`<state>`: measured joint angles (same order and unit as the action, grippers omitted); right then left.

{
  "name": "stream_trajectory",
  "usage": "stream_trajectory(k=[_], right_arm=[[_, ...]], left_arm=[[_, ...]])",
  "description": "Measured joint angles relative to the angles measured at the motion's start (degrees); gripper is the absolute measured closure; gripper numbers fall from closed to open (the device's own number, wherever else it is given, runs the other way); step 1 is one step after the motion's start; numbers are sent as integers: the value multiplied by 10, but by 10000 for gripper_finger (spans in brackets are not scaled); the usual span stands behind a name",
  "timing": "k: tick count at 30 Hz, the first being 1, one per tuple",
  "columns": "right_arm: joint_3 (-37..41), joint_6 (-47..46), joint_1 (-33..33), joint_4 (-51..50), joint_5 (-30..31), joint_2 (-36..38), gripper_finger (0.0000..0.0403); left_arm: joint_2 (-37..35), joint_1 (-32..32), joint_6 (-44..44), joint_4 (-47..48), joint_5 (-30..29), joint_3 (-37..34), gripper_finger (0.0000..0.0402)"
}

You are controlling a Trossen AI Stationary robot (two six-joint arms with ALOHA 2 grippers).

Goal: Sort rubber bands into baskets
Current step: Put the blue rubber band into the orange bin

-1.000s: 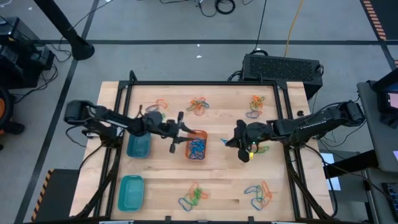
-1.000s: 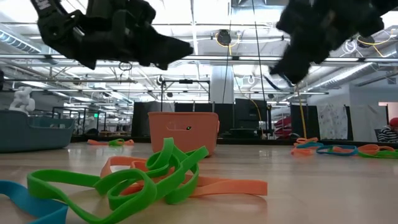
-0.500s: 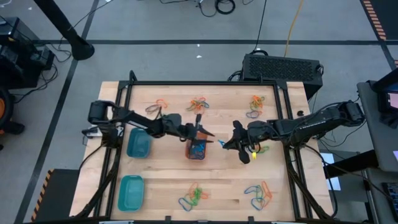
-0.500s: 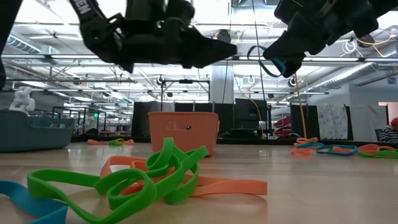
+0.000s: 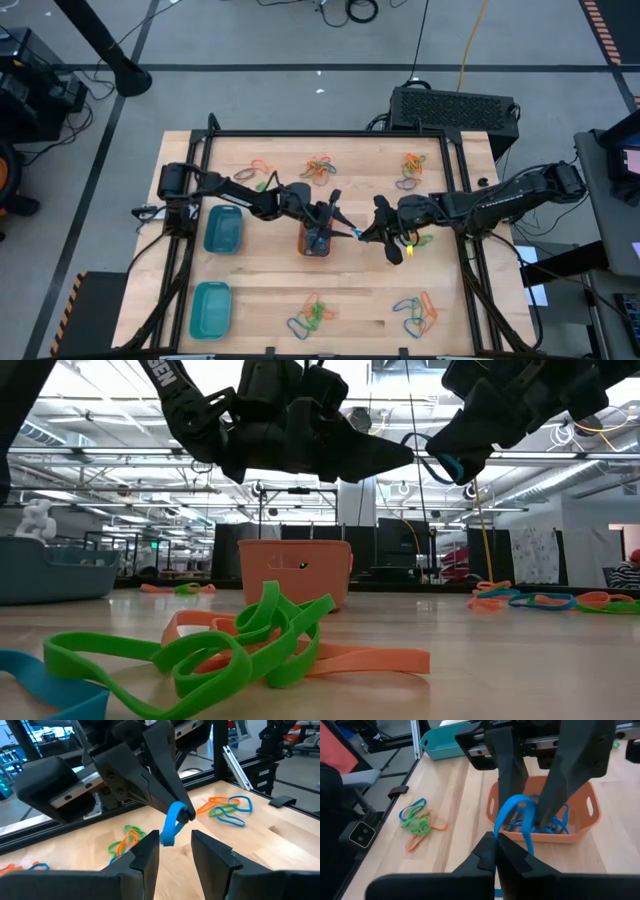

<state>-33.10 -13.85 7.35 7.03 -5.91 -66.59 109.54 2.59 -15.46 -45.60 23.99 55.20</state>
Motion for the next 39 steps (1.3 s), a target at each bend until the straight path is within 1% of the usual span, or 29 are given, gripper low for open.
stream_trajectory(k=[3,5,7,11,12,17,19,22,26,30,32,36,39], right_arm=[[0,0,0,0,0,0,402],[0,0,0,0,0,0,402],[0,0,0,0,0,0,402],[0,0,0,0,0,0,402],[0,0,0,0,0,0,402],[0,-1,0,-3,0,0,403],[0,0,0,-4,0,0,397],[0,1,-2,-4,0,0,371],[0,25,-3,-5,0,1,323],[0,76,-3,-29,1,6,279],[0,98,-3,-51,1,8,264],[0,99,-3,-66,1,8,246],[0,84,-3,-64,1,8,241]], left_arm=[[0,0,-1,-1,0,0,282],[0,0,-1,0,0,0,295],[0,0,-1,1,0,0,319],[0,0,-1,2,0,0,384],[0,0,-1,0,0,0,391],[0,0,-1,-1,0,0,392],[0,0,-1,-1,0,0,395],[0,0,0,-1,0,0,397],[-1,1,1,3,0,0,398],[-34,1,1,75,-2,0,399],[-60,1,0,141,-5,0,400],[-118,1,-3,271,-28,0,400],[-164,1,-4,373,-71,0,400]])
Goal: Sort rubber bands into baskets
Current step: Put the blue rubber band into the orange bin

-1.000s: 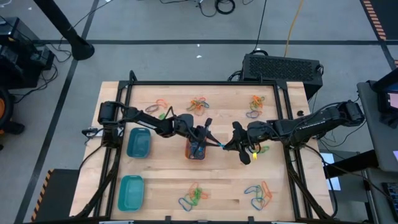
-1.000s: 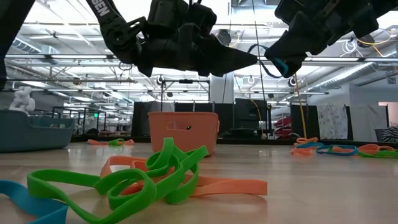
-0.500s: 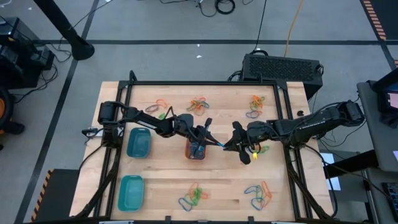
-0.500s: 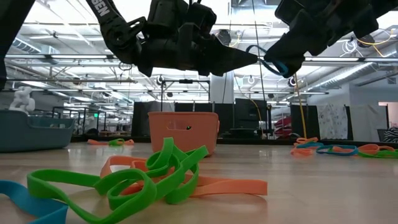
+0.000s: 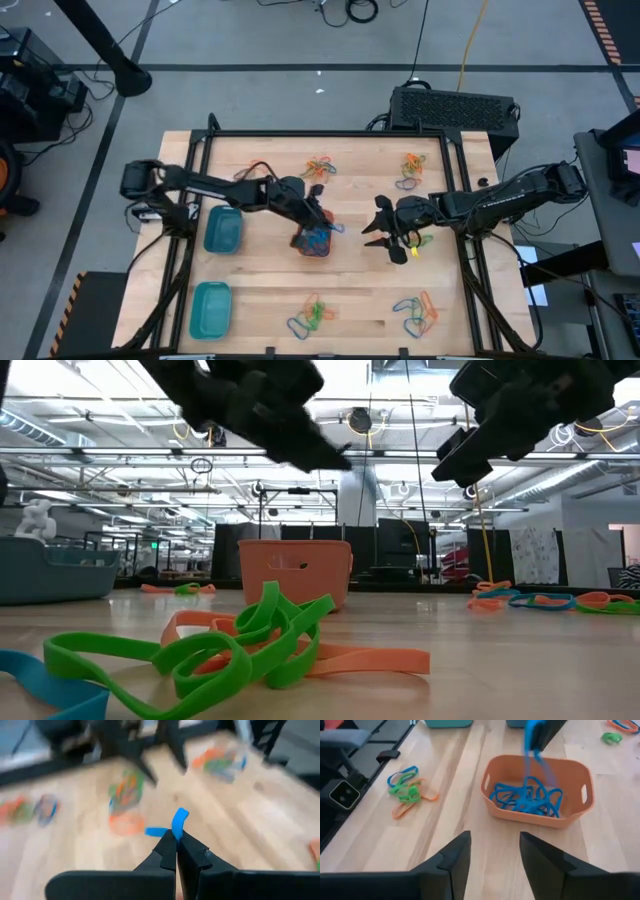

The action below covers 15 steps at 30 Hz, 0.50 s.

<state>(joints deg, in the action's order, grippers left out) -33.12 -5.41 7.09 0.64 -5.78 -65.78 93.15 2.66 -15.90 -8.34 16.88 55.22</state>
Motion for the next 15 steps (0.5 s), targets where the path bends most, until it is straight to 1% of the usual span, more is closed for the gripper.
stream_trajectory(k=[2,6,10,15], right_arm=[[0,-8,0,2,0,0,241],[0,-13,0,4,0,0,242],[0,-14,0,8,0,0,243],[0,-14,0,10,-1,0,243]], left_arm=[[-23,0,0,67,-32,0,398],[-40,0,5,157,-40,0,395],[-32,-2,6,190,-42,-4,394],[-12,-2,5,214,-69,-6,392]])
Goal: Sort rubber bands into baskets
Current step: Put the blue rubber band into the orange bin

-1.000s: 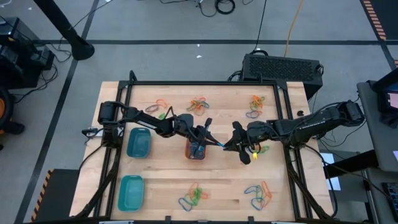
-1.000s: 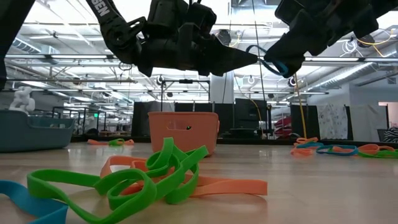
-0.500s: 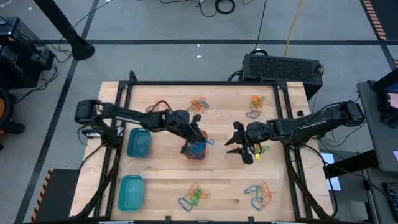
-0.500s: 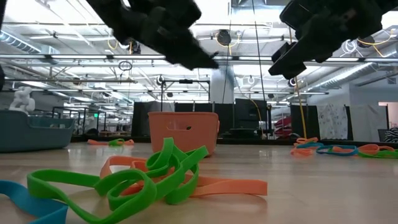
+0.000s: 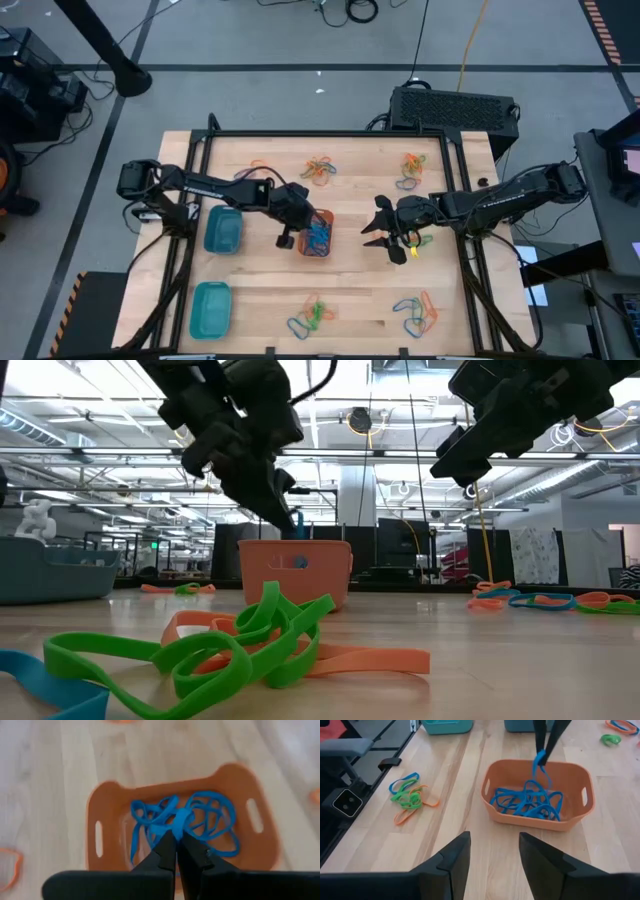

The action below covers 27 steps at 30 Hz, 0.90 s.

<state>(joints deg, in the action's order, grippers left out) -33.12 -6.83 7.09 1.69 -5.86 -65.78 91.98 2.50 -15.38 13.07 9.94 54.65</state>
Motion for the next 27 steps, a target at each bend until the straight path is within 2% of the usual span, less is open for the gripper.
stream_trajectory(k=[7,12,18,23,27], right_arm=[[0,0,0,2,0,0,243],[0,0,0,2,0,0,243],[0,0,0,2,0,0,243],[0,-5,0,5,-1,0,243],[-1,-57,2,6,-8,0,243]], left_arm=[[5,0,0,-1,-3,0,377],[5,0,0,-7,-8,0,322],[2,0,0,18,-60,9,258],[-13,-2,11,82,-67,41,249],[-38,-16,27,93,-50,53,249]])
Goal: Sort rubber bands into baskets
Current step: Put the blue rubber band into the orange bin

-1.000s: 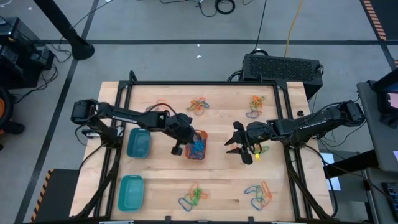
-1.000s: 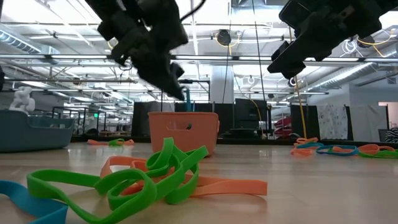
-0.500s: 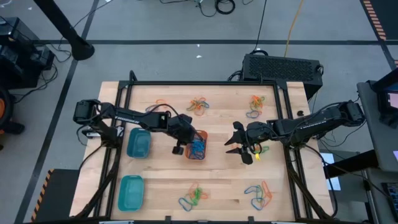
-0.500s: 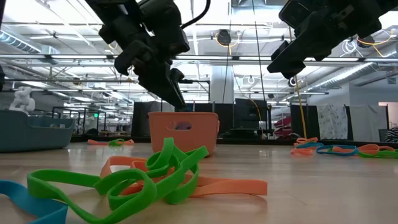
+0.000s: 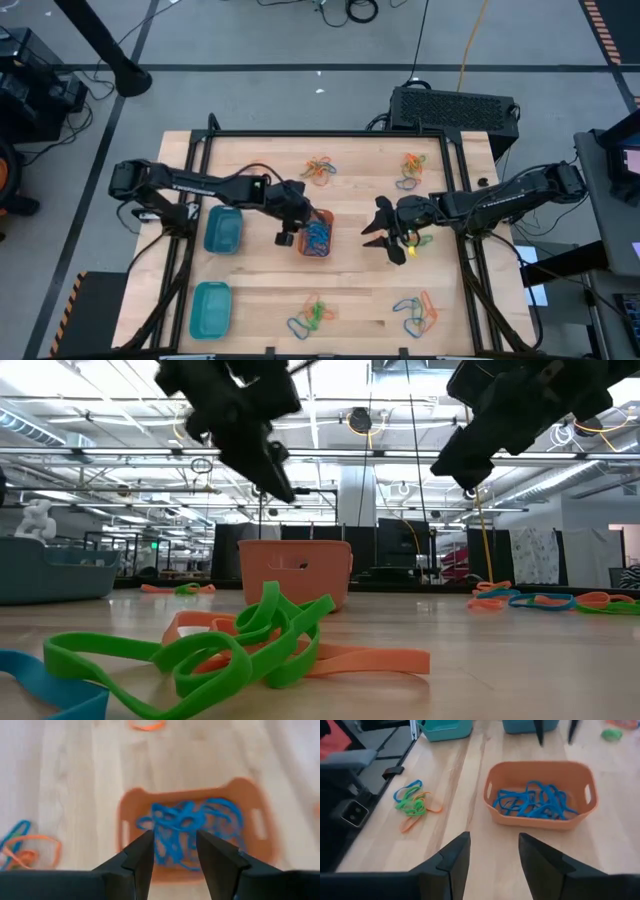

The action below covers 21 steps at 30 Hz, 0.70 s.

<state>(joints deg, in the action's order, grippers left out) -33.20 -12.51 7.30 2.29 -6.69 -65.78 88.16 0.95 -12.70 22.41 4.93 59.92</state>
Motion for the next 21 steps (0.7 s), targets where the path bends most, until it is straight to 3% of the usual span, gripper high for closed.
stream_trajectory(k=[6,12,15,21], right_arm=[[-31,-72,24,-2,-82,0,243],[-74,-208,84,-4,-87,0,243],[-91,-250,130,-2,-69,-1,243],[-120,-290,227,0,30,-41,243]], left_arm=[[-43,-48,23,20,6,-16,249],[-79,-99,48,-23,6,-61,249],[-85,-123,50,-122,6,-98,249],[-75,-158,89,-309,-20,-183,249]])
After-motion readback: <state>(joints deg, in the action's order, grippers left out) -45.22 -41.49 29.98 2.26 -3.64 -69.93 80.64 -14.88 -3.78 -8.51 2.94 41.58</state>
